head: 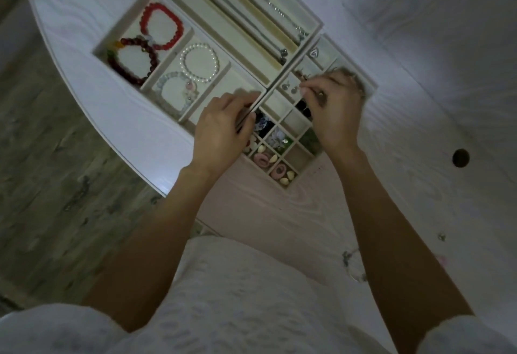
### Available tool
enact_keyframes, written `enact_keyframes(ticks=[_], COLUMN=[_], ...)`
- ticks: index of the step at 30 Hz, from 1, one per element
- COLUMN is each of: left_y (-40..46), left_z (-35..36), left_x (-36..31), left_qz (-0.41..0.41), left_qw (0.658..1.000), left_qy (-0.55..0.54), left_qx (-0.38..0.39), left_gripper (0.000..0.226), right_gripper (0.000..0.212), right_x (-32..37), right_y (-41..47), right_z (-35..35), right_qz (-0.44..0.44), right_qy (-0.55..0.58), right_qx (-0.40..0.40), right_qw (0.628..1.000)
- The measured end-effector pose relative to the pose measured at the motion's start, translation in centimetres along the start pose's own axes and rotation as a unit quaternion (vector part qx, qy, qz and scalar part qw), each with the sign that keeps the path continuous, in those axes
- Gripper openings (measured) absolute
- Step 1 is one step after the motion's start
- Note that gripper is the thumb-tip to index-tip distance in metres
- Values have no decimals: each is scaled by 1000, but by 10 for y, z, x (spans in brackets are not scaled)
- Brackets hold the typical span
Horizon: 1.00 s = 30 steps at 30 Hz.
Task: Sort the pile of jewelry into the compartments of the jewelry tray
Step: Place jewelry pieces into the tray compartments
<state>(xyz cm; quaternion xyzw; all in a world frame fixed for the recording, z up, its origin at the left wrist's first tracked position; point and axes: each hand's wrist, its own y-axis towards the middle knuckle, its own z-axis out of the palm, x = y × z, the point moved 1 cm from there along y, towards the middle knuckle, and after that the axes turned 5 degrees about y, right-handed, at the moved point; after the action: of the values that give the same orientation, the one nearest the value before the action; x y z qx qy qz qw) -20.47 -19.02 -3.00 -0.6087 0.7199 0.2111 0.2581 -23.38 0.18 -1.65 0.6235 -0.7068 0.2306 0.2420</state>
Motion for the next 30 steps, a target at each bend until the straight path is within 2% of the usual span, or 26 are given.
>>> enact_keyframes(ticks=[3,7,11,17,22,25,30], left_y=[2,7,9,9,10,10,10], left_z=[-2,-2,-2,-1,-1,-1,0], left_x=[1,4,6,7,7,7,7], left_qz=[2,1,3,0,-4,-3,-1], left_qw=[1000,1000,1000,1000,1000,999,999], left_qy=[0,-9,-20,-20,-28,-30,-28], left_qx=[-11,-4,-9,-10,-11,-13,-18], left_gripper=[30,27,26,25,25,26,25], right_gripper=[14,12,10,20,21,19,14], right_x=[-3,3,14,29,26,25,23], right_y=[2,6,9,13,15,13,10], right_z=[-9,-9,-3,9,11,11,14], right_qz=[-11,-32,-55,-21,-22,-47,-40], right_qy=[6,-39,-127,-268,-228,-201,-168], right_qx=[-15,3,26,16,35,27,16], right_qw=[1000,999,990,963,973,978,985])
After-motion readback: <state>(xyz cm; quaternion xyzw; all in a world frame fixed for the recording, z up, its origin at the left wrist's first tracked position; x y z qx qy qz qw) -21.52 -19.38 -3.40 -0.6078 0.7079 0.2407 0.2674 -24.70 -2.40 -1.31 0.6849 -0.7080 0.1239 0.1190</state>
